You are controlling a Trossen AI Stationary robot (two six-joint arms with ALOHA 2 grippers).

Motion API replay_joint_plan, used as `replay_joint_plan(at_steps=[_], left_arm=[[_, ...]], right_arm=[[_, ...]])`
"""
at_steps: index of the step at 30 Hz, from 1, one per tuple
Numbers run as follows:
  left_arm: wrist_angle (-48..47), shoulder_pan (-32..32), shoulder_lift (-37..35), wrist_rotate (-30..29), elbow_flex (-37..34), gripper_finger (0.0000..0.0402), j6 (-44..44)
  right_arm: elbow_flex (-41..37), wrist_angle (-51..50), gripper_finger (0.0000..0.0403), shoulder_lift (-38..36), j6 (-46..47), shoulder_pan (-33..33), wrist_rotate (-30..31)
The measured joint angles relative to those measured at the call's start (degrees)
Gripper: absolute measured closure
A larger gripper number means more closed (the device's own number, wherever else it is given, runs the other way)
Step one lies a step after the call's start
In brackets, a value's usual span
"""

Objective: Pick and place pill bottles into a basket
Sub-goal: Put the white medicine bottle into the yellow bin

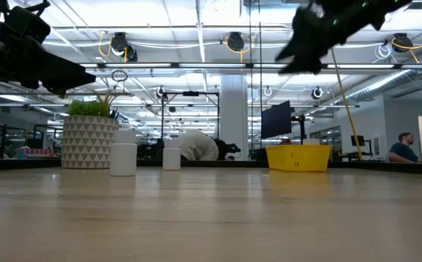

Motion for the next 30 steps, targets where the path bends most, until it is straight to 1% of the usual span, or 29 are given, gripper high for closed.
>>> replay_joint_plan(at_steps=[2,4,7,12,14,17,20,23,25,27,30], left_arm=[[0.00,0.02,0.02,0.00,0.00,0.0188,0.00],[0.00,0.00,0.00,0.00,0.00,0.0188,-0.01],[0.00,0.00,0.00,0.00,0.00,0.0188,-0.02],[0.01,0.00,0.00,0.00,0.00,0.0188,-0.01],[0.00,0.00,0.02,0.00,0.00,0.0188,0.00],[0.00,0.02,0.02,0.00,0.00,0.0188,0.00],[0.00,0.01,0.00,0.00,0.00,0.0188,-0.02],[0.00,0.00,0.01,0.00,0.00,0.0188,-0.02],[0.00,0.00,0.02,0.00,0.00,0.0188,-0.02],[0.00,0.02,0.02,0.00,0.00,0.0188,0.00],[0.00,0.01,0.02,0.00,0.00,0.0188,-0.01]], right_arm=[[0.01,1.99,0.0141,-2.11,1.24,3.97,-3.96],[0.01,3.08,0.0144,-3.60,2.38,8.53,-5.99],[0.01,3.34,0.0147,-4.74,4.19,15.73,-6.40],[0.01,4.09,0.0147,-4.67,7.49,28.23,-6.07],[0.01,3.84,0.0147,-4.18,9.24,33.51,-3.84],[0.01,0.84,0.0147,-2.91,13.72,40.59,1.77],[0.01,-3.83,0.0147,-1.05,22.14,45.64,5.94],[0.03,-8.04,0.0147,1.17,32.99,48.56,6.56],[0.58,-11.84,0.0147,2.77,38.51,50.20,7.44],[2.11,-16.29,0.0148,4.68,42.10,51.81,9.14],[6.66,-25.47,0.0154,8.65,45.37,53.94,11.68]])
